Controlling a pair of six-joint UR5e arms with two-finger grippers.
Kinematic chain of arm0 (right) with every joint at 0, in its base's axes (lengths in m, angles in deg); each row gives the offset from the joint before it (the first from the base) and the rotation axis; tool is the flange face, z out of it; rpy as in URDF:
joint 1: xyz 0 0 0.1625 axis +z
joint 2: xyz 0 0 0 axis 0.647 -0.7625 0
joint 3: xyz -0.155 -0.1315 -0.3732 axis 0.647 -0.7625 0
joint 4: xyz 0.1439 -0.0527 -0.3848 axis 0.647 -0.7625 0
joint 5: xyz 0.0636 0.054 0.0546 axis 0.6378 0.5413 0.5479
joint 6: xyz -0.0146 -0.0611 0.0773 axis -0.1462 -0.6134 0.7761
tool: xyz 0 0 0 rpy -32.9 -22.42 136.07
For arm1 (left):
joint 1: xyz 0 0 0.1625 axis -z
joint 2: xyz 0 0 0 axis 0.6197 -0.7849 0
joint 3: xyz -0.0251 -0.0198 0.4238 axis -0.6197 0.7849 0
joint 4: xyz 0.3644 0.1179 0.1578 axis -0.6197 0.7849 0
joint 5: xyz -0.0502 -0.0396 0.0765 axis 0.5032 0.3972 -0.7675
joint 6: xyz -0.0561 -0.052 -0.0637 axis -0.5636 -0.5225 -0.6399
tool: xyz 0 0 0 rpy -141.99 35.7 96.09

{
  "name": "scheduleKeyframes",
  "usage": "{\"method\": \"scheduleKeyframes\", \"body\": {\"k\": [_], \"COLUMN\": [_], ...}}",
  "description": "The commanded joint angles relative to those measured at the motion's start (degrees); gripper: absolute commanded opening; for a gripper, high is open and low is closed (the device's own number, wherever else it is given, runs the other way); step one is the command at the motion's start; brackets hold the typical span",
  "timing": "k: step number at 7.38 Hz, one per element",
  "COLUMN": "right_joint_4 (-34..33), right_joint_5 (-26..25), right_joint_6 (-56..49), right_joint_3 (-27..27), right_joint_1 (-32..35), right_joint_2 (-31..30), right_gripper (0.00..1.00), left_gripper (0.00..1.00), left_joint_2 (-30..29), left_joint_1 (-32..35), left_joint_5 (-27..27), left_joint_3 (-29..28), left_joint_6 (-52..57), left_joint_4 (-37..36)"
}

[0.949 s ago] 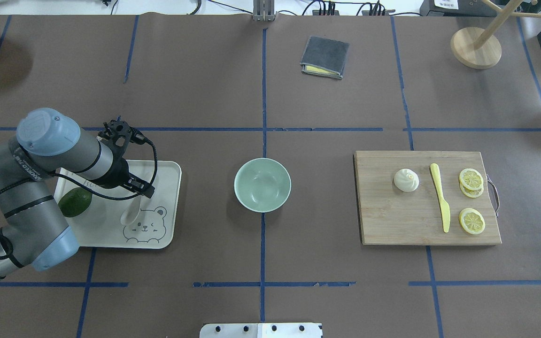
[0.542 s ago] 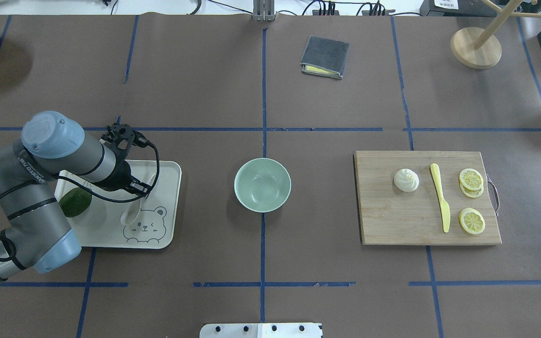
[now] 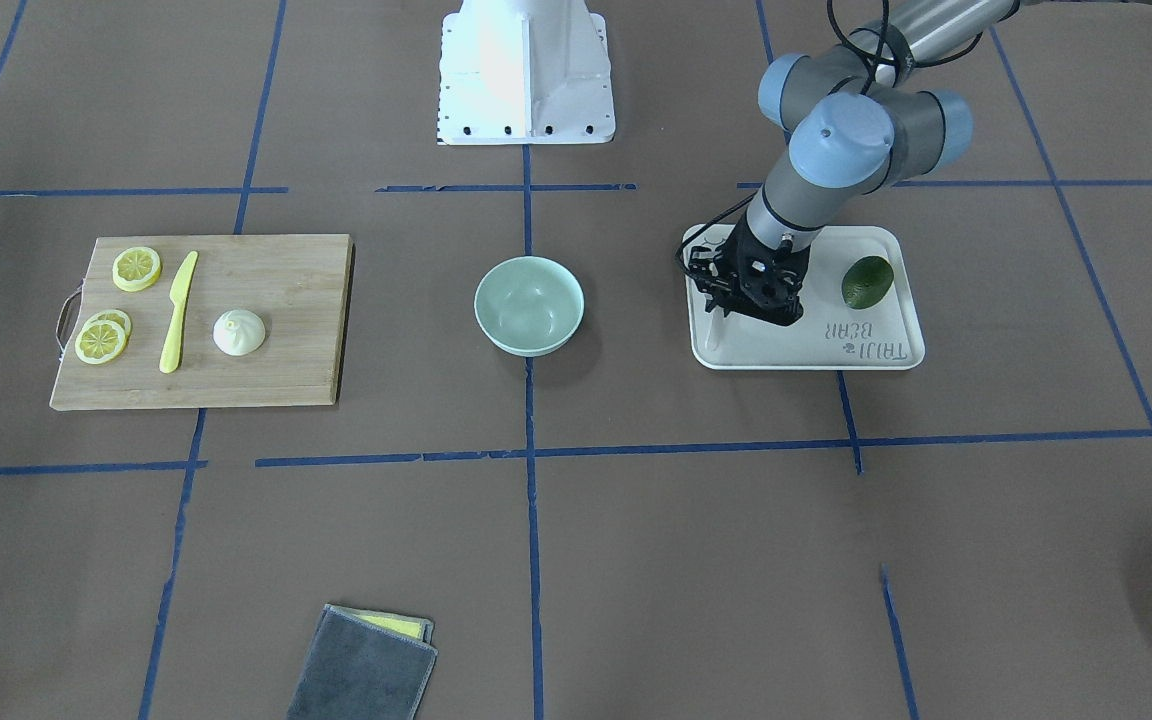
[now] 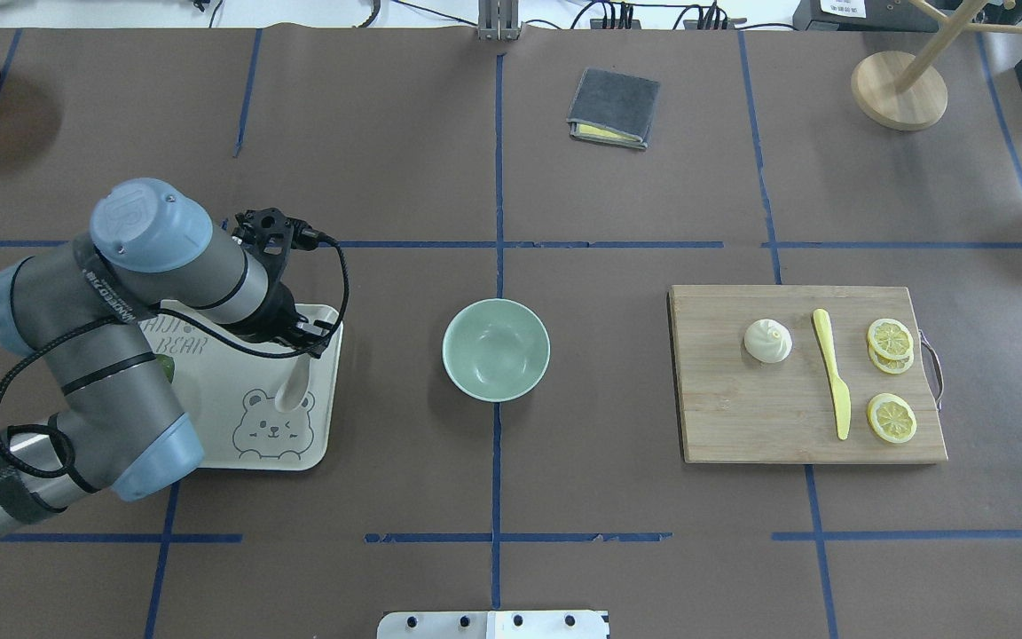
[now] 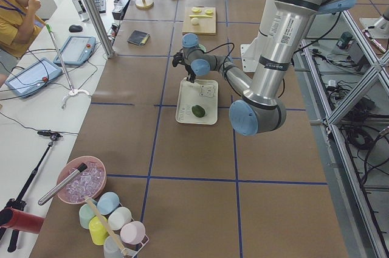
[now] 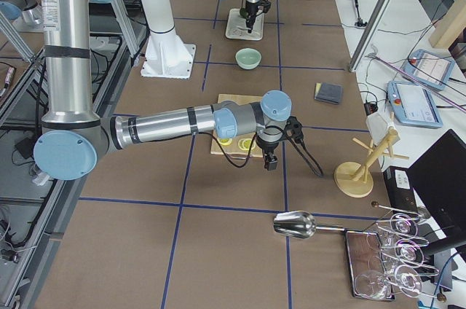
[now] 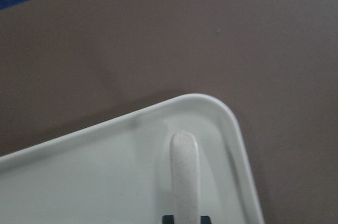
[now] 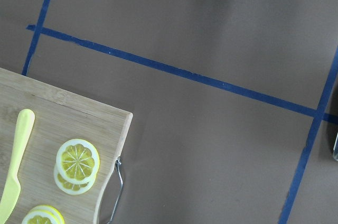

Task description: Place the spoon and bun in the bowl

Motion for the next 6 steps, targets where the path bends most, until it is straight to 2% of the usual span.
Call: {"method": "scheduleKeyframes", "body": {"k": [1, 2, 3, 4, 5, 6], "right_joint_4": [0.1, 0.2, 0.1, 0.1, 1.1, 3.1], "right_joint_5": [0.2, 0.4, 0.4, 0.5, 1.2, 1.3], "right_joint_6": [4.6, 6.9, 7.0, 7.0, 7.1, 7.2], "right_joint_3": [0.3, 0.5, 0.5, 0.7, 0.8, 0.8], "right_joint_1": [0.0, 0.0, -0.1, -0.3, -0.4, -1.0], "right_joint_2": [0.0, -0.1, -0.1, -0.1, -0.1, -0.5], "right_gripper": [1.00, 1.00, 1.00, 1.00, 1.00, 1.00], "left_gripper": [0.00, 0.00, 0.00, 0.00, 0.00, 0.00], "left_joint_2": [-6.9, -9.4, -12.0, -12.3, -12.3, -12.8], "left_joint_1": [-0.2, -0.4, -1.2, -5.1, -6.9, -7.5], "left_joint_5": [0.0, 0.0, -3.8, -9.2, -11.5, -11.6], "left_joint_3": [0.2, 0.0, -0.6, -0.7, -0.8, -1.8], "left_joint_6": [-23.0, -32.0, -42.2, -45.6, -46.9, -47.4], "left_joint_4": [-1.1, -0.7, -0.2, -0.1, 0.0, 0.0]}}
